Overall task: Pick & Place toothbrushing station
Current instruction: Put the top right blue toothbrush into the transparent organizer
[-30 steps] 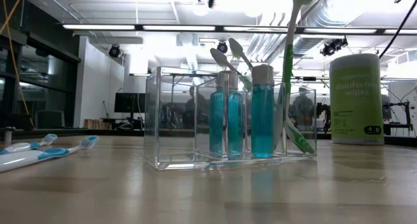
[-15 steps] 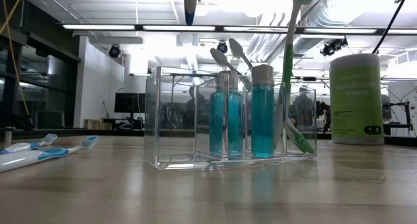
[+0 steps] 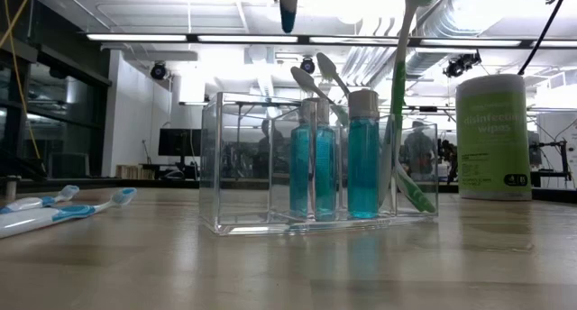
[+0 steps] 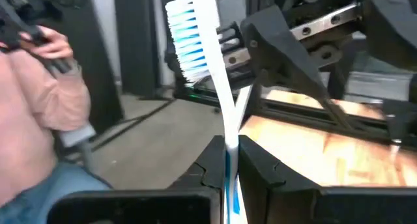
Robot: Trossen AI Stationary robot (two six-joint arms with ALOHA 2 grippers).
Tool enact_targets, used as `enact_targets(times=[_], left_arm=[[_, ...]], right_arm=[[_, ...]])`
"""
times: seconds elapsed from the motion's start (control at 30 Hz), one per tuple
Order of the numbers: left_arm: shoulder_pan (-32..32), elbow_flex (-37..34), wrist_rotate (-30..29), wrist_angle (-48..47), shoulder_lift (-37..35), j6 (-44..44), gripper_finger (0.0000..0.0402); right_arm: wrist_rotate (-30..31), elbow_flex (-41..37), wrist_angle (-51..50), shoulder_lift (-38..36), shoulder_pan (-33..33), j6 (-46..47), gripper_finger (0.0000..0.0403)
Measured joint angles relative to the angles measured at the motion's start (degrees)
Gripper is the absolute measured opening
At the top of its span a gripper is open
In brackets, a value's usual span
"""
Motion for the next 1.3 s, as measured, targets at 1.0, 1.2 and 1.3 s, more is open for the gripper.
enact_targets(times=[1.0,1.2,1.3], left_arm=[[0.02,0.0,0.0,-0.21,0.0,0.21,0.0174],[0.02,0.0,-1.35,-0.37,0.0,1.2,0.0174],[0.02,0.0,-1.33,-0.37,0.0,1.22,0.0174]], right_arm=[[2.31,-0.04,0.16,0.0,-3.05,-0.51,0.0015],[16.81,-0.04,0.19,0.0,1.26,0.0,0.0015],[23.51,-0.04,0.19,0.0,3.19,0.29,0.0015]])
